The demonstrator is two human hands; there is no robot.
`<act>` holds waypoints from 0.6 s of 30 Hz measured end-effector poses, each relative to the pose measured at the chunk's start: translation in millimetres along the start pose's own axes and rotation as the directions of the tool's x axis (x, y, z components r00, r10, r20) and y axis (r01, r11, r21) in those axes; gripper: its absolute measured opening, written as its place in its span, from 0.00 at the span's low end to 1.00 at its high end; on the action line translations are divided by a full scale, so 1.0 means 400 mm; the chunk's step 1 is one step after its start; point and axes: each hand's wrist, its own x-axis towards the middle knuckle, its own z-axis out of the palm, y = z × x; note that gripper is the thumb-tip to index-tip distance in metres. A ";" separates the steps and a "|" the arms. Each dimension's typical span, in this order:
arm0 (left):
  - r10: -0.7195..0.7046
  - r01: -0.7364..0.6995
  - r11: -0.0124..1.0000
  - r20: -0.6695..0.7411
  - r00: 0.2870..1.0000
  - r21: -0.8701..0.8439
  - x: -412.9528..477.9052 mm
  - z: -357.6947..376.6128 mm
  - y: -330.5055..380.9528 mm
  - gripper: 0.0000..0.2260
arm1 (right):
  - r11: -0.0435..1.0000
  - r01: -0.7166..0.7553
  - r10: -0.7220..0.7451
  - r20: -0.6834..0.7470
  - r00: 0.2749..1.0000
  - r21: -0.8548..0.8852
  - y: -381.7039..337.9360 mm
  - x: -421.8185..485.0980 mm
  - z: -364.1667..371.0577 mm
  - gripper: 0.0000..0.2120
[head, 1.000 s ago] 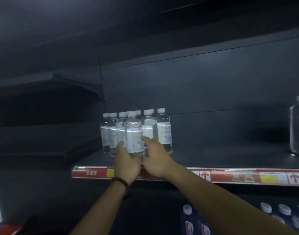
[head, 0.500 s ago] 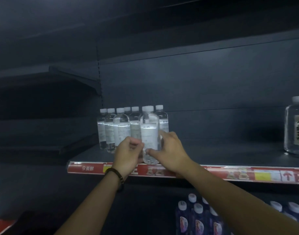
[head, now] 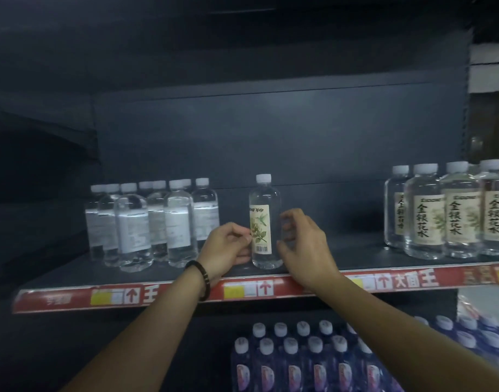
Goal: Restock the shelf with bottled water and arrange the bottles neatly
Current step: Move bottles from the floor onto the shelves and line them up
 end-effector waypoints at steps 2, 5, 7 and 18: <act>-0.017 0.018 0.999 0.012 1.000 -0.046 0.019 0.050 0.006 0.13 | 0.998 0.023 -0.025 -0.028 0.999 -0.057 0.026 -0.009 -0.031 0.24; 0.000 0.001 1.000 0.087 0.996 -0.006 0.041 0.128 0.014 0.21 | 0.984 0.023 -0.028 -0.024 0.999 -0.176 0.063 -0.024 -0.080 0.25; 0.028 -0.032 0.999 0.133 0.991 0.029 0.059 0.186 0.014 0.22 | 0.975 0.016 -0.014 0.007 1.000 -0.222 0.092 -0.033 -0.110 0.26; 0.054 -0.051 0.999 0.249 0.967 -0.016 0.175 0.494 0.025 0.17 | 0.936 -0.116 0.160 0.110 0.981 -0.333 0.249 -0.042 -0.274 0.31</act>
